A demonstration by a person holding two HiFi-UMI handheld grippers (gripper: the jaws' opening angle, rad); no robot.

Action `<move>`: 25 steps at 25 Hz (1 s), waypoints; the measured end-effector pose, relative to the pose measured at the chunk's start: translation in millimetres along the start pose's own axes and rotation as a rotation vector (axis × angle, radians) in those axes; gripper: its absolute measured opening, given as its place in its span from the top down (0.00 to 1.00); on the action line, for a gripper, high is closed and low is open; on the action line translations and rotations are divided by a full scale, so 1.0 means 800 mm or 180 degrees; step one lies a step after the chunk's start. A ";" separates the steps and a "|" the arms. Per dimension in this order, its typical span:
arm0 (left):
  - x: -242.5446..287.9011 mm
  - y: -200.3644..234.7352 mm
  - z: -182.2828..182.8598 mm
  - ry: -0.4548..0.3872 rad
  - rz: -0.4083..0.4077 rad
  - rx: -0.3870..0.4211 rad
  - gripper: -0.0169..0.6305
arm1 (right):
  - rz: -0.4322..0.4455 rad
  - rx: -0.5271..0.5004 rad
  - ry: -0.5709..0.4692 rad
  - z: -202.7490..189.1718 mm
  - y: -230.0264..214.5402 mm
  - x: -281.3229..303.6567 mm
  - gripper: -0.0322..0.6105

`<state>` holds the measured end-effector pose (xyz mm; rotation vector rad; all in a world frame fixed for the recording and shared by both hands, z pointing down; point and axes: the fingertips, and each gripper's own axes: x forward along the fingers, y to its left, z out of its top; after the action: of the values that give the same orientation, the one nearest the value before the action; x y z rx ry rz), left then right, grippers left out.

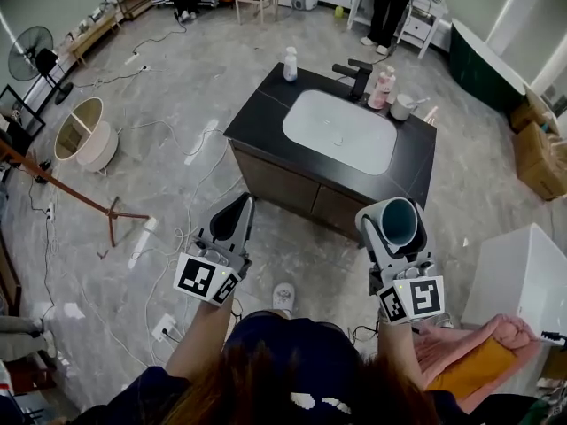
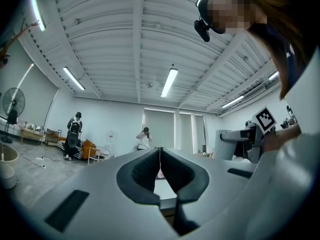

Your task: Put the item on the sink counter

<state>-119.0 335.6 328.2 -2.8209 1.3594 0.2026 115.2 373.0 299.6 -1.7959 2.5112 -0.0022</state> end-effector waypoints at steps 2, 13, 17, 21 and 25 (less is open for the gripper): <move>0.018 0.029 0.002 -0.0010 -0.0017 0.0015 0.94 | 0.0012 -0.0050 -0.0002 0.001 0.004 0.034 0.32; 0.118 0.129 -0.020 0.0008 0.0081 -0.0028 0.94 | 0.0137 0.0043 0.0031 -0.014 -0.032 0.184 0.32; 0.169 0.155 -0.026 -0.0012 0.0226 -0.0008 0.94 | 0.0301 0.0080 0.0023 -0.019 -0.065 0.250 0.32; 0.232 0.184 -0.030 -0.0015 0.0420 0.0008 0.94 | 0.0508 0.0091 -0.0001 -0.014 -0.108 0.325 0.32; 0.312 0.206 -0.033 -0.0025 0.0570 0.0032 0.94 | 0.0669 0.0087 -0.0012 -0.007 -0.167 0.399 0.32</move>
<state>-90.8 37.0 333.4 -2.6864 1.6068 0.2065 138.6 27.7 295.6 -1.5127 2.6697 -0.0242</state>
